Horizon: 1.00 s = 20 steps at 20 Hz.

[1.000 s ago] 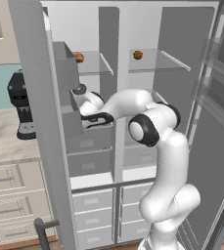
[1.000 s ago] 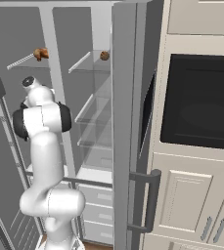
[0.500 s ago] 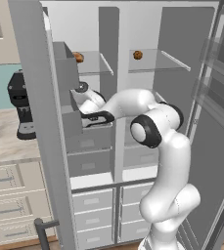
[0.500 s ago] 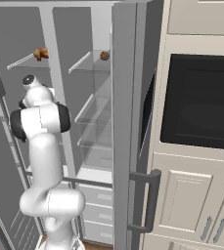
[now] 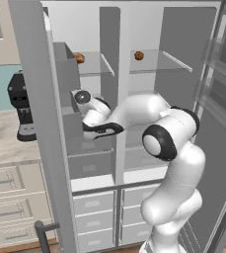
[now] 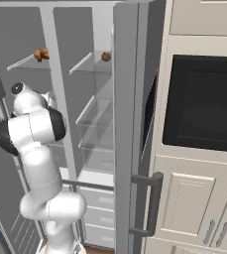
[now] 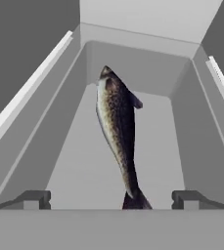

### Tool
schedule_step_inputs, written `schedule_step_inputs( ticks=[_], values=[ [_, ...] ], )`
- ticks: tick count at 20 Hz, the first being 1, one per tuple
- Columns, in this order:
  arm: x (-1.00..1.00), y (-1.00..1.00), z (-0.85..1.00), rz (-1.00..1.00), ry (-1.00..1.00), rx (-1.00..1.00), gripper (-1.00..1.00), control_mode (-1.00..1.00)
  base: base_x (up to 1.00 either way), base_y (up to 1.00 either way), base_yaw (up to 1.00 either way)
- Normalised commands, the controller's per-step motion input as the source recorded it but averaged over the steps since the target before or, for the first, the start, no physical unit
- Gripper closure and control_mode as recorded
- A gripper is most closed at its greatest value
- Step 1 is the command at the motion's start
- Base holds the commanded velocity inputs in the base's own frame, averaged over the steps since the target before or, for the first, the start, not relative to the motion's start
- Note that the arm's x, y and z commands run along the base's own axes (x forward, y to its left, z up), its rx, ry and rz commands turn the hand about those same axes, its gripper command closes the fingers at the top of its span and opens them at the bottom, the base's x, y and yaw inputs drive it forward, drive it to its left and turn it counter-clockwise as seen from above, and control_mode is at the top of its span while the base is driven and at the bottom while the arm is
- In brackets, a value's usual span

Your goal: There's a fish in the fridge that needs to be moved to the freezer for freezing. Pick up the fish from the fridge, place it on any shelf in the freezer, and close the fridge and freezer doors when done.

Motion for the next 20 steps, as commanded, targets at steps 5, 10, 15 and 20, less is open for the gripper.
schedule_step_inputs(
  ticks=[5,10,15,20],
  values=[
    [-0.77,-0.03,0.14,0.00,0.00,0.09,-1.00,-1.00,0.00,0.00,0.00],
    [-0.53,-0.23,0.24,0.00,0.00,0.13,-1.00,-1.00,0.00,0.00,0.00],
    [-0.61,-0.36,0.37,0.00,0.00,0.15,-1.00,-1.00,0.00,0.00,0.00],
    [-0.88,-0.42,0.50,0.00,0.08,0.09,-1.00,-1.00,0.00,0.00,0.00]
  ],
)
